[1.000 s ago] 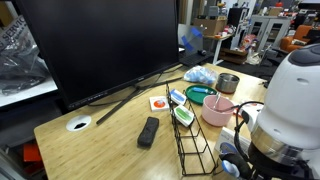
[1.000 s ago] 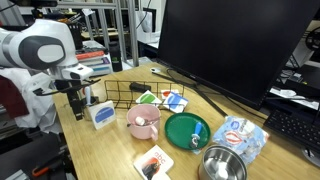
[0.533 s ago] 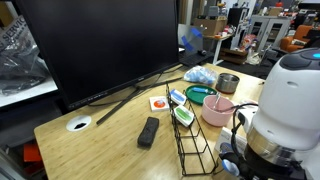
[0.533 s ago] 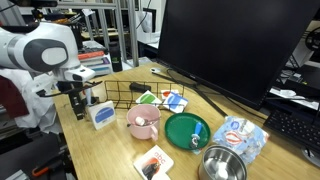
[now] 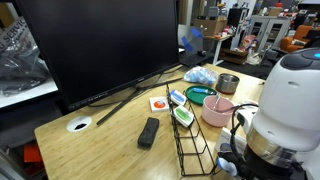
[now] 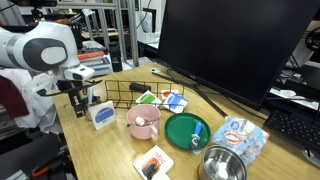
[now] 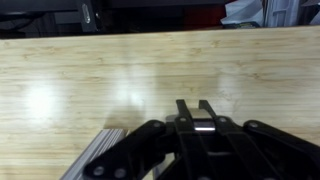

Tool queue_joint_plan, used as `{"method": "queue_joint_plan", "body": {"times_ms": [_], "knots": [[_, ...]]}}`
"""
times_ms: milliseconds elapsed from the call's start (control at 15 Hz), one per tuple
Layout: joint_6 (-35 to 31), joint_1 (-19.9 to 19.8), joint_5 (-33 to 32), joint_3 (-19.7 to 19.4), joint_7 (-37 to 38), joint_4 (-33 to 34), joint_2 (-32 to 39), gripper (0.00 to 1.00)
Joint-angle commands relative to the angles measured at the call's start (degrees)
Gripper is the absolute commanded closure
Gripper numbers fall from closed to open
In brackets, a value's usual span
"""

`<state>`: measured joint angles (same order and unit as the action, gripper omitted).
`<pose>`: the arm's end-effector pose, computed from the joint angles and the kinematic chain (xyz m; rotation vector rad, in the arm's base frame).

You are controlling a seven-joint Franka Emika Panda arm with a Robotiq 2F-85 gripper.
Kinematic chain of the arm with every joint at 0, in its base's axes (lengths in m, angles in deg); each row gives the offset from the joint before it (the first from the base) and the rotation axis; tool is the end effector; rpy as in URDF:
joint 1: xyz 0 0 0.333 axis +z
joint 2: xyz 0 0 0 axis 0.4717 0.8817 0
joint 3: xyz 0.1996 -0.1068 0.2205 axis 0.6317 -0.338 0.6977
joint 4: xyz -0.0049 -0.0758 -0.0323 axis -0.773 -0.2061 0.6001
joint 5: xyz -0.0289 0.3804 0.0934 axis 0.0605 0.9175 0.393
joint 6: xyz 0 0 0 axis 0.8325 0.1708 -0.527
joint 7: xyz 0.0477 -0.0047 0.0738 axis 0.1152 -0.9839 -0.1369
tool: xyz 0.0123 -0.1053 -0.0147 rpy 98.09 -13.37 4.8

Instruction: Move the silver cup from the left to the right of the blue book

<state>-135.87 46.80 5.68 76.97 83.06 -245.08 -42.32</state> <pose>0.3087 0.2509 0.2038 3.1084 0.0036 -0.1103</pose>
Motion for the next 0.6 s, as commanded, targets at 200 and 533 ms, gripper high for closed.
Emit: {"method": "queue_joint_plan", "body": {"times_ms": [200, 533], "knots": [[-1.1, 1.7, 8.2, 1.0, -7.3, -1.6, -6.2, 0.96], [3.0, 1.8, 10.9, 0.7, -7.8, -3.4, -13.9, 0.96]]}}
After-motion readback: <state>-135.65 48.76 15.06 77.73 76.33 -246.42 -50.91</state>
